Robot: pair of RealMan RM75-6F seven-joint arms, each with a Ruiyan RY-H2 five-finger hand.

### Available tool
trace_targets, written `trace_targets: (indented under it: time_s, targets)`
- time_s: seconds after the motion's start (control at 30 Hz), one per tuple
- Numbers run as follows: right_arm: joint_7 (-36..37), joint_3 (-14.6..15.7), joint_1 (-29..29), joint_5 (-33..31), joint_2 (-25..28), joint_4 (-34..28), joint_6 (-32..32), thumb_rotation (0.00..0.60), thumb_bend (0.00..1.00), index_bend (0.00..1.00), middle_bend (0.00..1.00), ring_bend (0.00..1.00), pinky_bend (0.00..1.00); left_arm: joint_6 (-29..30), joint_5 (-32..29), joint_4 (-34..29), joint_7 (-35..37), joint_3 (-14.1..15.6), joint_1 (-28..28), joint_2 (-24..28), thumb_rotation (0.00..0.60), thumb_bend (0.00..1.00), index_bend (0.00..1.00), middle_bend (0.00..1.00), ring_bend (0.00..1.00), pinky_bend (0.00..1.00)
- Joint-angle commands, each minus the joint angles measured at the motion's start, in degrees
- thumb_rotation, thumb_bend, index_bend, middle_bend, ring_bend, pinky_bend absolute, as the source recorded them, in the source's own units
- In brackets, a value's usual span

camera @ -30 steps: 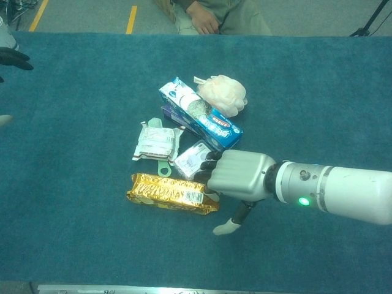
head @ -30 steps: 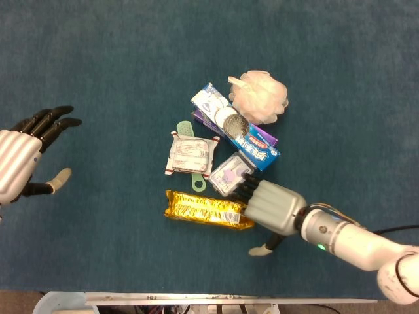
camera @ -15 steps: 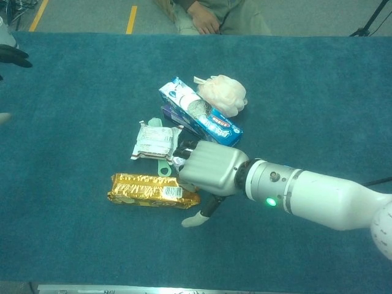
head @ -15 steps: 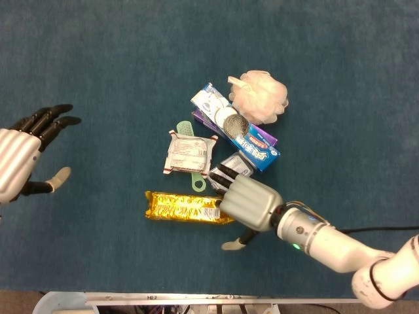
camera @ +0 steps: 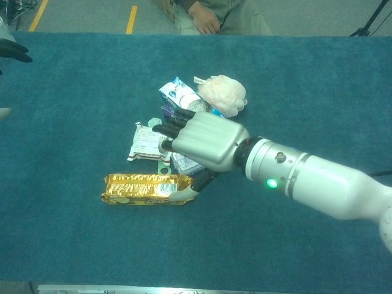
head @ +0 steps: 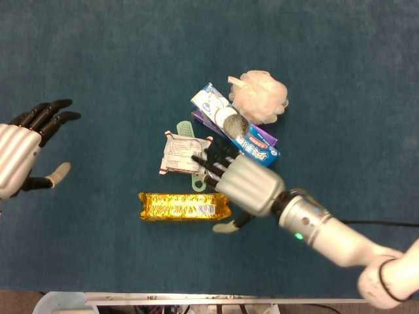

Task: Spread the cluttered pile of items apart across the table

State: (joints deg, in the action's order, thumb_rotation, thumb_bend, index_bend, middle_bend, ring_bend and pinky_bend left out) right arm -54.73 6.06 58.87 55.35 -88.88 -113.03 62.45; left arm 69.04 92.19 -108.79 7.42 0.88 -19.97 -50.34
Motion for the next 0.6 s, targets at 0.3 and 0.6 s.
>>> trace_targets:
  time_s: [0.3,0.6]
  targets:
    - [15.7,-2.5,-6.6,7.3,19.3,-5.6,3.6,0.138,0.16,0.2,0.0,0.0,0.0,-6.0,2.7,0.5,2.2,0.9,-3.7,0.9,0.6,0.32,0.15,0.09,0.1,0.22]
    - [24.7,-4.7,-11.4,9.3,29.0,-5.6,5.0,0.175,0.16,0.2,0.0,0.0,0.0,-10.6,3.9,-1.1,-1.6,3.1,-5.1,0.5,0.6,0.32,0.06,0.02,0.07,0.19]
